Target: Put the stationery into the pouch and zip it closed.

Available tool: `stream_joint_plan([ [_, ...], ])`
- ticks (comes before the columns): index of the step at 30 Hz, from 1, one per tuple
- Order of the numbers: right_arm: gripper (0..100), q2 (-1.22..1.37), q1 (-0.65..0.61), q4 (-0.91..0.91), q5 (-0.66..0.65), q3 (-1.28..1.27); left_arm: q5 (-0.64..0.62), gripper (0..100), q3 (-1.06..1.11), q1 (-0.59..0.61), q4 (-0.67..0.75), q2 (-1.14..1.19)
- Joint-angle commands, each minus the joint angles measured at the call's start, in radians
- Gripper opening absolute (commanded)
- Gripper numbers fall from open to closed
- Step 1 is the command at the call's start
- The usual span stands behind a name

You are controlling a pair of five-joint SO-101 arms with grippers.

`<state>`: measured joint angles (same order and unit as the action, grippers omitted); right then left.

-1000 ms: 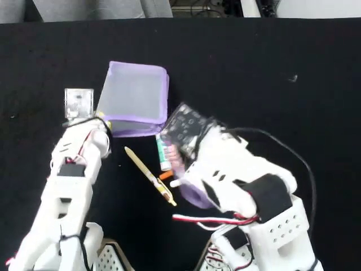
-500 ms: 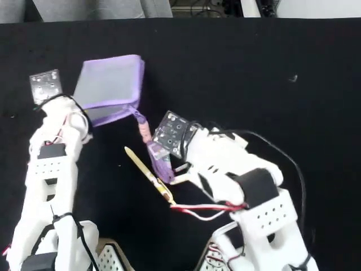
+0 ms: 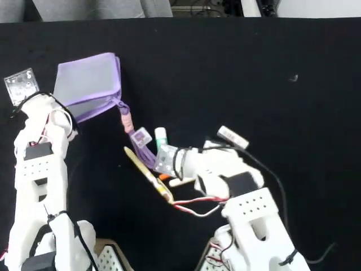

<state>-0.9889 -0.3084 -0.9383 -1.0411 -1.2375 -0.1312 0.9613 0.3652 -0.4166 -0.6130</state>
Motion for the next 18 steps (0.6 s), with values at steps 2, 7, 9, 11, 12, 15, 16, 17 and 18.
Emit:
stream_joint_plan([
  [2,29.6,0.061,0.015,0.04,-0.058,0.012,-0.017,3,-0.065,0.015,-0.006,0.002],
  [7,29.6,0.262,0.015,0.129,-0.068,0.065,-0.017,3,-0.062,0.015,-0.006,0.002],
  [9,29.6,0.355,0.015,0.14,-0.071,0.104,-0.018,3,-0.061,0.015,-0.006,0.002],
  [11,29.6,0.449,0.015,0.14,-0.072,0.153,-0.018,3,-0.061,0.015,-0.006,0.002],
  [12,29.6,0.498,0.015,0.15,-0.071,0.182,-0.018,3,-0.061,0.015,-0.005,0.002],
  [15,29.6,0.641,0.02,0.199,-0.069,0.257,-0.018,3,-0.061,0.015,-0.003,0.002],
  [16,29.6,0.688,0.02,0.21,-0.071,0.277,-0.018,3,-0.059,0.015,-0.003,0.003],
  [17,29.6,0.733,0.02,0.219,-0.071,0.297,-0.018,3,-0.059,0.015,-0.003,0.003],
  [18,29.6,0.777,0.02,0.224,-0.072,0.317,-0.018,3,-0.059,0.015,-0.003,0.003],
])
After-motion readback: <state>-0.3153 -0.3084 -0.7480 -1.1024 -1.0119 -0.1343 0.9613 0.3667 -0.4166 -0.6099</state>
